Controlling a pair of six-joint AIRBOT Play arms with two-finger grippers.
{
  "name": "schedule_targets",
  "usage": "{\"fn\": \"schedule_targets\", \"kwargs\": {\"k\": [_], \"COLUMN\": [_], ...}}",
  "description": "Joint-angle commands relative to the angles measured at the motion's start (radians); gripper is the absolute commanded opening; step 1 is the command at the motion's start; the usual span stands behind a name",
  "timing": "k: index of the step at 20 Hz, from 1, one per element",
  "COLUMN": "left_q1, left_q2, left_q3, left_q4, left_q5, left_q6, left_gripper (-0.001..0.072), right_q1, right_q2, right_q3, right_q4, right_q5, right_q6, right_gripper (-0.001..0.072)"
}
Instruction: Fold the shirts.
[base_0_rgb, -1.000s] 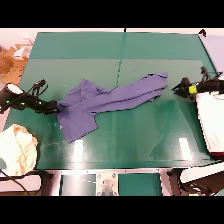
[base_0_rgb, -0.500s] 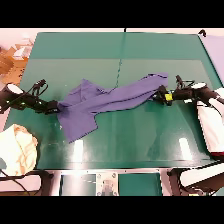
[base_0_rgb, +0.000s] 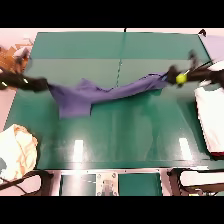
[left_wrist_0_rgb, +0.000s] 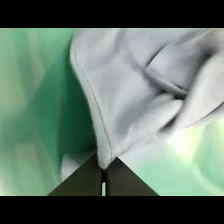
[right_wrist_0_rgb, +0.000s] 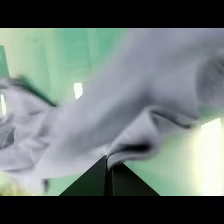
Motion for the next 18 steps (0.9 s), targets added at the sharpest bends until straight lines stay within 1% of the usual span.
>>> {"fn": "schedule_targets", "kwargs": {"k": [1,3,5,6,8,11,14,16,18], "left_q1": [0.001,0.001,0.001,0.001,0.001,0.001,0.001,0.001,0.001], "left_q2": [0.157,0.246,0.314,0.338,0.382,0.449,0.457,0.457,0.454], "left_q3": [0.297,0.496,0.680,0.766,0.873,0.883,0.870,0.800,0.692], "left_q4": [-0.042,-0.067,-0.061,-0.059,-0.059,-0.041,-0.023,-0.021,-0.023], "left_q5": [-0.014,0.035,0.093,0.111,0.126,0.142,0.125,0.106,0.075], "left_q6": [-0.068,-0.076,-0.085,-0.090,-0.103,-0.116,-0.137,-0.163,-0.171], "left_gripper": [0.0025,0.0025,0.0025,0.0025,0.0025,0.0025,0.0025,0.0025,0.0025], "right_q1": [-0.093,-0.155,-0.217,-0.248,-0.311,-0.404,-0.429,-0.427,-0.394], "right_q2": [0.191,0.278,0.349,0.386,0.479,0.584,0.607,0.605,0.605], "right_q3": [0.275,0.449,0.599,0.656,0.687,0.687,0.652,0.569,0.431], "right_q4": [0.014,0.016,0.015,0.015,0.014,0.003,-0.013,0.001,0.005], "right_q5": [0.132,0.117,0.068,0.032,-0.042,-0.068,-0.038,0.004,0.007], "right_q6": [0.094,0.138,0.158,0.161,0.161,0.160,0.161,0.159,0.125], "right_gripper": [0.0017,0.0017,0.0017,0.0017,0.0017,0.0017,0.0017,0.0017,0.0017]}}
